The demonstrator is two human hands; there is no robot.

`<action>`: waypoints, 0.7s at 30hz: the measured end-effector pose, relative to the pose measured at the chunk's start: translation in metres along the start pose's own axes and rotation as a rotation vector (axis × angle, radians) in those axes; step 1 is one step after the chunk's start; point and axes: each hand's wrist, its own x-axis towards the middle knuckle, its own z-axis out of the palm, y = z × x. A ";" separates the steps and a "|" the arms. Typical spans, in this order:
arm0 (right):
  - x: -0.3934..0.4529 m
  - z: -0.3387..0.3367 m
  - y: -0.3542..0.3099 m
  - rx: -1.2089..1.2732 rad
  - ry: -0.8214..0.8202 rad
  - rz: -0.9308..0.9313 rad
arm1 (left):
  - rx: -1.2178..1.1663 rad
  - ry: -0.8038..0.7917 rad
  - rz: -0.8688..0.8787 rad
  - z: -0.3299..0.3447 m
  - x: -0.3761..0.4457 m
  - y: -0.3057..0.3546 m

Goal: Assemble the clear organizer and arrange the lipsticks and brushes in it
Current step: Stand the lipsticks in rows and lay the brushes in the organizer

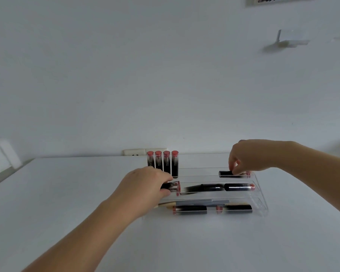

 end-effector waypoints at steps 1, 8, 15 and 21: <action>0.001 0.000 0.000 -0.024 -0.017 -0.008 | 0.013 -0.013 0.002 0.001 0.001 0.000; 0.002 0.002 0.001 -0.042 -0.059 -0.032 | -0.130 0.069 -0.032 0.003 0.000 -0.003; -0.006 0.006 0.004 0.027 -0.002 -0.048 | -0.530 0.303 -0.097 0.010 -0.017 -0.016; -0.024 -0.003 -0.017 0.391 0.265 -0.152 | -0.545 0.427 -0.119 0.025 -0.025 -0.026</action>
